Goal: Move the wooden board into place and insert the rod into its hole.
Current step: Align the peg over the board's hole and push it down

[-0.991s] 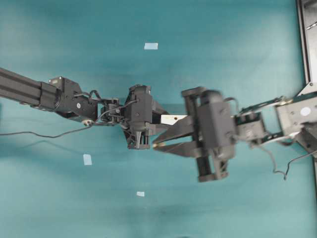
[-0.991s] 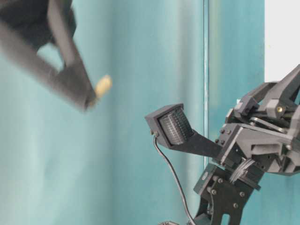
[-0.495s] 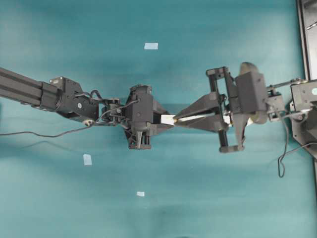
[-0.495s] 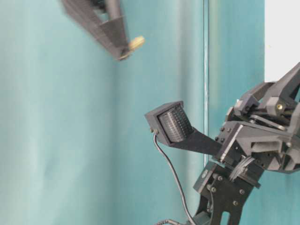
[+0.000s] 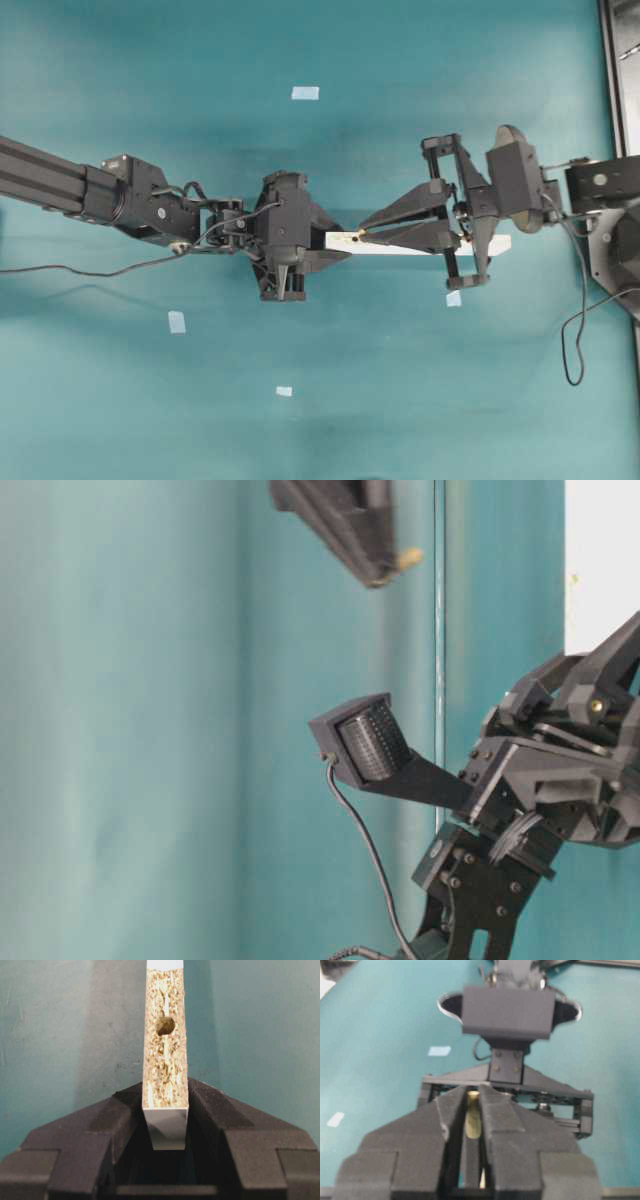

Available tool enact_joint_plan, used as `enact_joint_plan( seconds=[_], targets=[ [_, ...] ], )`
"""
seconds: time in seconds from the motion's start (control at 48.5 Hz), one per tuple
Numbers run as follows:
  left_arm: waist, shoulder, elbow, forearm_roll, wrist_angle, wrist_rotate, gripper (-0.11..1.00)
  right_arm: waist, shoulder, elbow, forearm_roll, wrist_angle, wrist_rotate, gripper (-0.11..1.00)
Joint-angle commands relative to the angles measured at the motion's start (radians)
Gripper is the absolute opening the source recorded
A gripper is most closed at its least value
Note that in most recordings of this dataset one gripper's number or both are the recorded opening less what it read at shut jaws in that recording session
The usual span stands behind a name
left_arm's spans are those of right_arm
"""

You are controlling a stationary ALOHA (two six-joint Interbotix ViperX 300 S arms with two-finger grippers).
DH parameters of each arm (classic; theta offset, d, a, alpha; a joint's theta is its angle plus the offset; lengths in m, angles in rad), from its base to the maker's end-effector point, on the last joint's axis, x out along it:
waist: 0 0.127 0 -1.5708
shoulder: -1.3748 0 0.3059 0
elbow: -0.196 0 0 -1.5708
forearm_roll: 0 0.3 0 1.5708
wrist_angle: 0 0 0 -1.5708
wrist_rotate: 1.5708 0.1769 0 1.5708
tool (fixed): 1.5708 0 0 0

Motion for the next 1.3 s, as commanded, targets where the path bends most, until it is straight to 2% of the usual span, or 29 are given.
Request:
enact_joint_plan(
  seconds=[0.0,0.165,0.371,1.279],
  targets=[
    [0.003,-0.006,-0.012,-0.003,0.008,0.006,0.34,-0.018,0.046,-0.003,0.006,-0.087,-0.012,0.09],
    [0.003,-0.003,-0.017,-0.003,0.008,0.006,0.34,-0.04,0.166,-0.006,0.021,-0.222,-0.051,0.09],
    [0.003,-0.003,-0.021,-0.003,0.008,0.006,0.33,-0.04,0.262,-0.006,0.049,-0.281,-0.074,0.09],
    [0.003,0.002,-0.029,-0.003,0.008,0.006,0.33,-0.04,0.314,0.003,0.051,-0.256,-0.075,0.09]
  ],
)
